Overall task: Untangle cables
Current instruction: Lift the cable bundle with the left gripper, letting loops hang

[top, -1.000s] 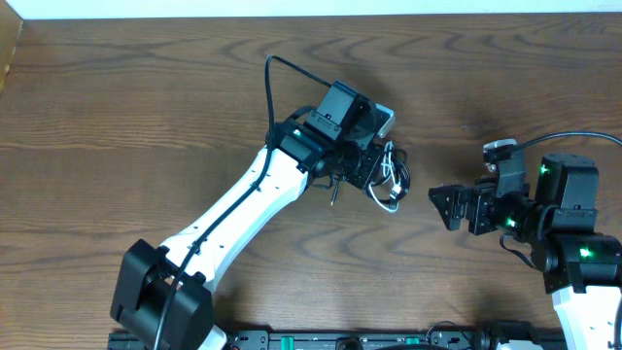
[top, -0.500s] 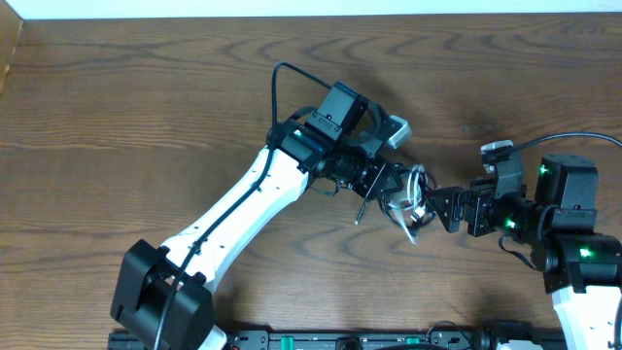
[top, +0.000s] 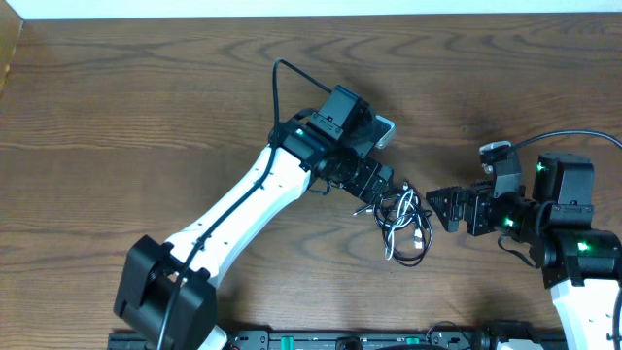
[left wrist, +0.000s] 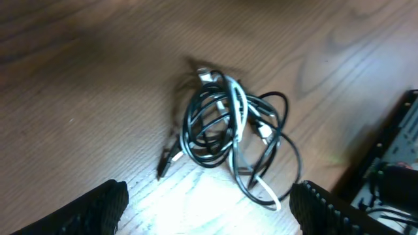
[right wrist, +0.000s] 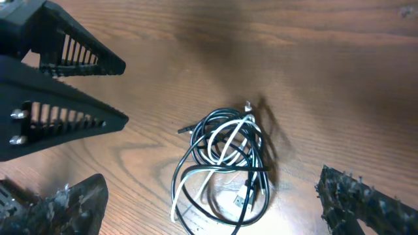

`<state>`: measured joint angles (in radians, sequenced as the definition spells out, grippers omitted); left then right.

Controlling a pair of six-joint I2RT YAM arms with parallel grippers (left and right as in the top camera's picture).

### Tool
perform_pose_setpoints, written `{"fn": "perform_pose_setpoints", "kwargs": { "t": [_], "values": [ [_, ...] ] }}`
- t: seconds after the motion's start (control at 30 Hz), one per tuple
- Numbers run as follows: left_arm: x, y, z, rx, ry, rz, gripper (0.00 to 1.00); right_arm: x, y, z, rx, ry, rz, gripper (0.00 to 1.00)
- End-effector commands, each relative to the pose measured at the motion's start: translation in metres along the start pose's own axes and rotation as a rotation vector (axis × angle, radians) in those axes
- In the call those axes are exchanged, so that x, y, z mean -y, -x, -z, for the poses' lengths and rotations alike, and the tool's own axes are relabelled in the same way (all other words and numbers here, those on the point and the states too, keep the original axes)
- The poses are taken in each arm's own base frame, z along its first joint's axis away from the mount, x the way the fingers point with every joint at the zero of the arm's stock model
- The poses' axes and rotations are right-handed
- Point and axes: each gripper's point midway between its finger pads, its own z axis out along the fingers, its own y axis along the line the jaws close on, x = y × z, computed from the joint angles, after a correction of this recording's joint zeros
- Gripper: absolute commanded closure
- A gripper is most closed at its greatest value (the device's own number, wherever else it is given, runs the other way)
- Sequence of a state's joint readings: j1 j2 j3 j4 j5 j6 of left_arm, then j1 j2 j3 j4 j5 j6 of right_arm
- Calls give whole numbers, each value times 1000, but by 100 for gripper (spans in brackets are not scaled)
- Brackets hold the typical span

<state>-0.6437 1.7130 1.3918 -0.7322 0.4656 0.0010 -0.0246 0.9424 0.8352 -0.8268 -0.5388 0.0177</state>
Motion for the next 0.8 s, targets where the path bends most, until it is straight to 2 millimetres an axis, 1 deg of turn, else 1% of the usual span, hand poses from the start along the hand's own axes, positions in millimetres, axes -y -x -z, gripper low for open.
{"fn": "perform_pose_setpoints", "kwargs": {
  "t": [0.0,0.2,0.37,0.5,0.63,0.67,0.73,0.77],
  "values": [
    [-6,-5,-17,-40,25,-12,16,0,3,2,4,-13,13,1],
    [2,-13,-43,-89,12,-36,16,0,3,2,4,-13,13,1],
    [3,-11,-67,-93,4,-57,16,0,3,2,4,-13,13,1],
    [-3,-8,-88,-91,4,-62,16,0,3,2,3,-13,13,1],
    [-12,-15,-107,-121,7,-50,17,0,2,2,1,-13,11,1],
    [-14,-18,-111,-131,8,-46,18,0,2,2,1,-13,11,1],
    [-17,-23,-117,-150,10,-38,26,0,2,2,1,-13,11,1],
    [-18,-25,-119,-157,10,-35,32,0,2,2,1,-13,11,1]
  ]
}}
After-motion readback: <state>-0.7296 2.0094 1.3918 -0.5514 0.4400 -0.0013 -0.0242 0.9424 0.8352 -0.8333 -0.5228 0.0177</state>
